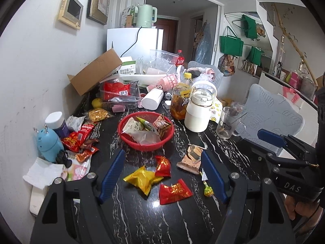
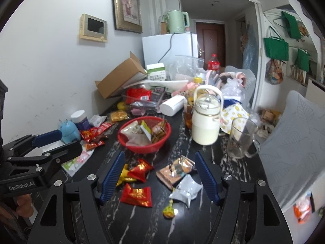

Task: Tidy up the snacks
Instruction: 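Move both grippers back toward the yellow bag and the lollipop, then grasp the yellow snack bag with the left gripper while the right grasps the lollipop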

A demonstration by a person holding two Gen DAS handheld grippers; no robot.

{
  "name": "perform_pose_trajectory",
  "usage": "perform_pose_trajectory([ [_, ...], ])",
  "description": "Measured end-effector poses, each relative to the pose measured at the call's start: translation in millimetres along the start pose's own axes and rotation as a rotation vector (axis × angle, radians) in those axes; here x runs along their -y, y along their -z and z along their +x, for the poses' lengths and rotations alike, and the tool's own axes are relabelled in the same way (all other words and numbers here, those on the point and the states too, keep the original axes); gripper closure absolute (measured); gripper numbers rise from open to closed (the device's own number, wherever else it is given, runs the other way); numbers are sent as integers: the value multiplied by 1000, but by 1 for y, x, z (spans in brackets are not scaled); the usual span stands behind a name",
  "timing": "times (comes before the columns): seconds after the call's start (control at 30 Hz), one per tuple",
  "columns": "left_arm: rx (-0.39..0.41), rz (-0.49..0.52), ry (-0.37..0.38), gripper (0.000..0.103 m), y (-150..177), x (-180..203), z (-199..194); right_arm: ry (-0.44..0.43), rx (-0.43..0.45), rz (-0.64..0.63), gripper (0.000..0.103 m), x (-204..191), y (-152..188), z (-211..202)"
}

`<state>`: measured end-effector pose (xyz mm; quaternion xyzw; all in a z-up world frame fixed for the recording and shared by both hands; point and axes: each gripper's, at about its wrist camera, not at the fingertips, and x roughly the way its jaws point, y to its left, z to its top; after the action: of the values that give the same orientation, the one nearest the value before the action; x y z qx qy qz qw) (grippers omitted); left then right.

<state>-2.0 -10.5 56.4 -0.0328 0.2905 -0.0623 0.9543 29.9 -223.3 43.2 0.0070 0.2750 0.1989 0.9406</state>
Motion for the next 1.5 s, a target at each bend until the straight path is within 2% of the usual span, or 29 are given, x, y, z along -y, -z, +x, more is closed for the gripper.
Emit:
perform_pose_trajectory([
  [0.17,-32,-25,0,27,17,-3,9,22,-21,11,26,4,13,4],
  [0.37,-65,-43,-43,27,38,-11,27,38,-46,17,24,6,29,17],
  [0.57,-127,-77,-11,27,53,-20,53,13,-110,23,24,8,45,44],
  [0.8,-153,-61,-25,27,58,-25,80,-16,-160,65,24,16,63,75],
  [1.13,-218,-26,-52,27,60,-40,122,5,-251,122,24,30,85,106],
  [1.37,-230,35,-23,27,58,-41,145,9,-290,172,26,37,95,116],
  [1.5,-262,50,8,27,57,-46,161,17,-311,166,33,36,99,122],
])
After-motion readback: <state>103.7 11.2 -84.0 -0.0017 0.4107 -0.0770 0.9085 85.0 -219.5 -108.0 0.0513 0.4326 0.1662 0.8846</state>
